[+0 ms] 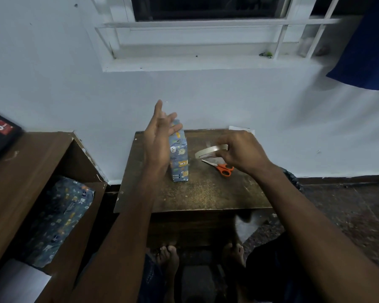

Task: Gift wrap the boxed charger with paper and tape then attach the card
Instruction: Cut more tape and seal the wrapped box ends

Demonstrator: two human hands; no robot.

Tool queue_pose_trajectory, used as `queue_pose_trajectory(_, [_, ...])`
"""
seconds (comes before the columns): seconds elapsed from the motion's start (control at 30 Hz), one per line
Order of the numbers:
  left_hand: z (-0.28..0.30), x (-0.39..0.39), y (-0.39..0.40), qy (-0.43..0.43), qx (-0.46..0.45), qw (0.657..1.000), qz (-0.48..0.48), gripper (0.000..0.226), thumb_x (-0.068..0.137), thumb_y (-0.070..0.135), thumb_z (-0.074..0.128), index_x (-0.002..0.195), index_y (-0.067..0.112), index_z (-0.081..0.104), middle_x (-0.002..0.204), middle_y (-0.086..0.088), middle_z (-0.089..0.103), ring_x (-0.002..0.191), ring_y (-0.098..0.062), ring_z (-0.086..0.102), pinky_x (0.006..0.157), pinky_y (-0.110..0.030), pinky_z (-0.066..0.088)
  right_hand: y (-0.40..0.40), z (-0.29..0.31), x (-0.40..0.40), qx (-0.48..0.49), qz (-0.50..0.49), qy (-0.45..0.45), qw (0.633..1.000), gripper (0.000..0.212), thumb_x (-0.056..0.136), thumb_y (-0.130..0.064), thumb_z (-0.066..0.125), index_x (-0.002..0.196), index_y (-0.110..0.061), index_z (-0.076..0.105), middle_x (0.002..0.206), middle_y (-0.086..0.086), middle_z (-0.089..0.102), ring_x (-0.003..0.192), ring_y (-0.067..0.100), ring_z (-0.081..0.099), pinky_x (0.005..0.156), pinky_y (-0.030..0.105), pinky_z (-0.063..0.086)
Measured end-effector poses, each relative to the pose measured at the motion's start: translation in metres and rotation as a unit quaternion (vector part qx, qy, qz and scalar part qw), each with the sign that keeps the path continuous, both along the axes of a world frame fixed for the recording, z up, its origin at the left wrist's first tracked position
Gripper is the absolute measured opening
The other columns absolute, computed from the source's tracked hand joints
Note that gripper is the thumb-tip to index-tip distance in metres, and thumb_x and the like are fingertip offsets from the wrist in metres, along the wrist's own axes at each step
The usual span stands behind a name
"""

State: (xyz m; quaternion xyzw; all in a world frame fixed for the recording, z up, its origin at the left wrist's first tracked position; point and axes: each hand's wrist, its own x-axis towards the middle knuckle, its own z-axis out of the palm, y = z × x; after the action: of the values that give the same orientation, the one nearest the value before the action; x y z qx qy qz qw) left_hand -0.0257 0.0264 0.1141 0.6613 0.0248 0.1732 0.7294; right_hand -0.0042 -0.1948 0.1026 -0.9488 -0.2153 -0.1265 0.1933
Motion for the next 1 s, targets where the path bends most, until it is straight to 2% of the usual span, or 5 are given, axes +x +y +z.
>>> queue_pose_trajectory(0.13, [0.005,-0.010,0.006,0.023,-0.058,0.998,0.001,0.060,0.116,0.045,0.025,0.141,0.009,0.066,0.136,0.002,0.072,0.116,-0.020,0.075,0.084,-0.009,0.052,0.002,-0.023,0.014,-0.111,-0.059,0.093,0.988,0.021,0.082,-0.018,0.080,0.102,-0.020,0.076,0.100,0.007,0.074,0.098,0.030,0.068,0.069,0.031,0.042])
queue_pose_trajectory(0.3, [-0.001,-0.010,0.014,0.008,-0.073,0.997,-0.021,0.067,0.116,0.049,0.018,0.120,0.010,0.073,0.137,-0.001,0.073,0.118,-0.025,0.074,0.099,-0.024,0.040,0.012,-0.032,0.015,-0.129,-0.029,0.140,0.981,0.049,0.073,-0.034,0.089,0.119,-0.023,0.074,0.117,0.002,0.070,0.107,0.025,0.066,0.079,0.029,0.045])
queue_pose_trajectory(0.5, [-0.004,-0.009,0.015,0.008,-0.090,0.995,-0.042,0.065,0.116,0.049,0.023,0.119,0.006,0.071,0.137,-0.011,0.071,0.118,-0.027,0.074,0.102,-0.033,0.047,0.042,-0.005,-0.007,0.228,0.123,0.048,0.965,0.056,0.083,-0.034,0.088,0.135,-0.027,0.067,0.123,-0.007,0.064,0.102,0.010,0.066,0.080,0.021,0.052])
queue_pose_trajectory(0.67, [-0.004,-0.012,0.017,0.006,-0.129,0.990,-0.059,0.068,0.114,0.050,0.029,0.124,-0.004,0.069,0.136,-0.017,0.071,0.126,-0.028,0.070,0.119,-0.047,0.043,0.073,-0.016,-0.002,0.238,0.166,0.017,0.957,0.050,0.085,-0.025,0.086,0.133,-0.025,0.072,0.146,-0.001,0.052,0.133,0.011,0.053,0.087,0.027,0.055])
queue_pose_trajectory(1.0, [-0.006,-0.041,0.037,0.096,-0.055,0.993,-0.034,0.063,0.113,0.052,0.032,0.094,0.028,0.088,0.141,0.010,0.069,0.132,-0.012,0.062,0.116,-0.036,0.037,0.087,-0.028,0.006,0.360,0.110,0.011,0.926,0.028,0.069,-0.016,0.097,0.090,-0.012,0.079,0.128,-0.002,0.065,0.106,0.011,0.068,0.074,0.019,0.049])
